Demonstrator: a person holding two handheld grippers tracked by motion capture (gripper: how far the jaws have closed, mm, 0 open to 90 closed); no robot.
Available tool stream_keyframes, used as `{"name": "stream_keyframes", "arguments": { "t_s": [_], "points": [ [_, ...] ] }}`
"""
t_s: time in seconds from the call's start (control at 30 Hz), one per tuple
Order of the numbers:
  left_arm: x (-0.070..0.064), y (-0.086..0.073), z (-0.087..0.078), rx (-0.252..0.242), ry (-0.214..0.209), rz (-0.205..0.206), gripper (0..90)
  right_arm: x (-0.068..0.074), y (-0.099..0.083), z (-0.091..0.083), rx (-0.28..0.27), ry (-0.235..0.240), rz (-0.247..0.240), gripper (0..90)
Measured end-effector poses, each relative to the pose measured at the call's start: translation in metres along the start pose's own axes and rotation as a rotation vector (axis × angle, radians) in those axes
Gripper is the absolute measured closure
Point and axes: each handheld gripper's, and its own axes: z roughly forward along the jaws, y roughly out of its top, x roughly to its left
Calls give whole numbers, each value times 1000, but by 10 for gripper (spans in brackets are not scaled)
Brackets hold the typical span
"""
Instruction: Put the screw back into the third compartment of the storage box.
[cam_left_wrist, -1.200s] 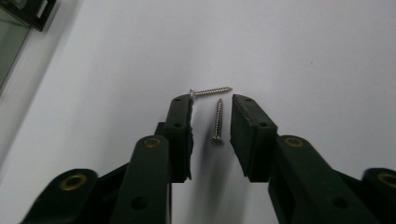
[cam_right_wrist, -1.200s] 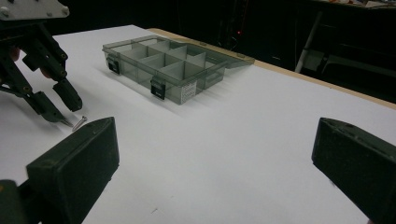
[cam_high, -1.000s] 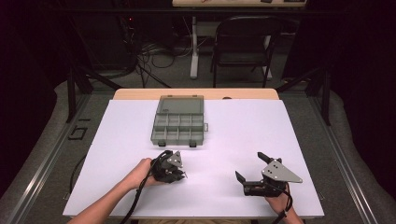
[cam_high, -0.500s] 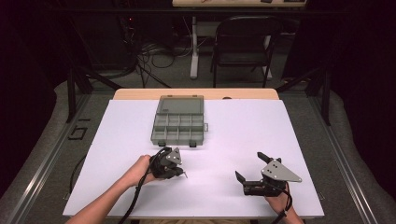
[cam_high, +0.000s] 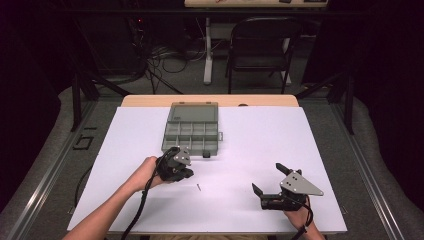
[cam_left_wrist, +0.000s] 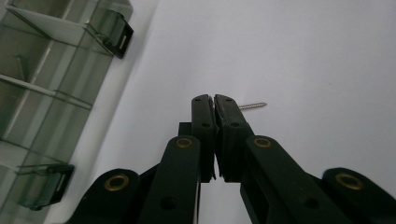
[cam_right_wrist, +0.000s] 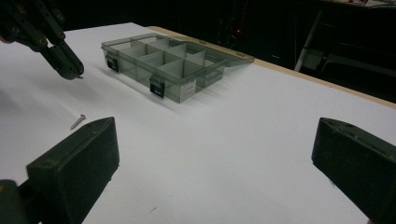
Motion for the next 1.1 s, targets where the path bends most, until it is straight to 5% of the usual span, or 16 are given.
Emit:
{"name": "stream_keyframes", "arguments": {
  "t_s": [1.1],
  "points": [
    [60, 29, -22, 30, 49, -28, 875, 1, 0, 1, 3, 7, 0, 2]
  ]
}}
